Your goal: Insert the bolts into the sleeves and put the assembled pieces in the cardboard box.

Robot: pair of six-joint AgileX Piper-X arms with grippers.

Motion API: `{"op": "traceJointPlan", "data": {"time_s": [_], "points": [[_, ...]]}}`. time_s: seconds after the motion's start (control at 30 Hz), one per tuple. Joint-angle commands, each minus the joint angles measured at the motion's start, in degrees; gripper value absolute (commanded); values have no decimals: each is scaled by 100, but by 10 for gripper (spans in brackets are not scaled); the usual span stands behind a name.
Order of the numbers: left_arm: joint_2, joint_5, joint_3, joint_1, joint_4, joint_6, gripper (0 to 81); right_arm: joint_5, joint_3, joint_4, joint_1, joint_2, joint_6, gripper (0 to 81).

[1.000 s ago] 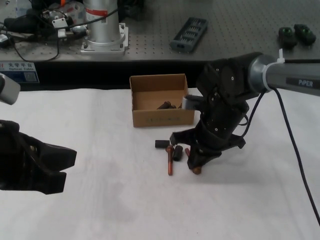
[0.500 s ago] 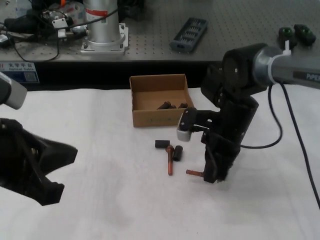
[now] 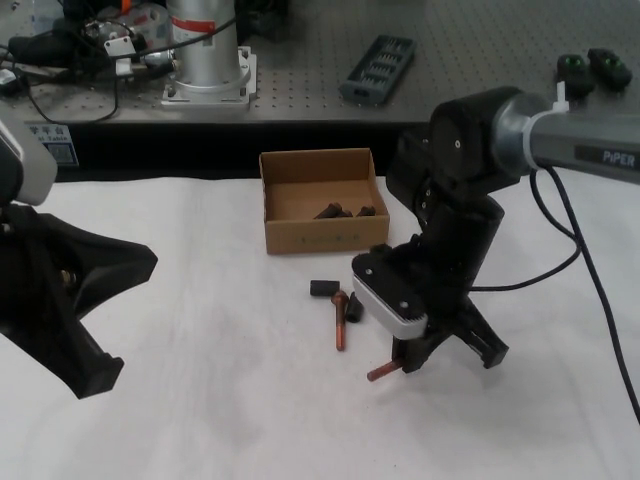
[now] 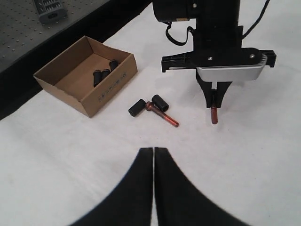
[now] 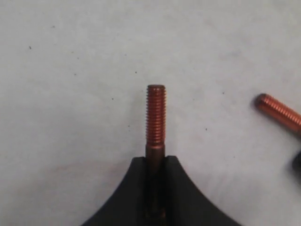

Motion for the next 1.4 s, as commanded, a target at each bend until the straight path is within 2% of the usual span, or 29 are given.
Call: {"op": "traceJointPlan", "data": {"time_s": [0.0,0.2,0.4,0.47,0.53,0.6,0.87,0.97,1.07,1.17,1.33,1.37], "points": [[-32,22,-10,15,-80,84,6,-353,-8,77,1,-107,-840,29],[-32,22,-10,15,-80,84,6,-600,-8,79,1,-107,-1880,29],[-32,22,-10,15,-80,84,6,-644,-8,69,1,-107,-2130,8],[-32,22,-10,15,-80,84,6,-644,-8,113,1,-107,-2130,93],[-32,22,-10,15,-80,84,6,-644,-8,117,1,-107,-2130,246],[-32,22,-10,15,-80,84,6,-644,-8,117,1,-107,-2130,339],[-32,22,-10,15,-80,84,6,-644,-8,155,1,-107,-1889,337],[-32,22,-10,15,-84,-94,6,-644,-8,132,1,-107,-832,337],[-32,22,-10,15,-71,-401,6,-644,-8,120,1,-107,588,337],[-32,22,-10,15,-45,-859,6,-636,-8,245,27,-107,2368,337],[-32,22,-10,15,132,-1834,6,-636,-8,676,140,-111,6624,337],[-32,22,-10,15,214,-1954,6,-648,-8,714,162,-111,7273,337]]}}
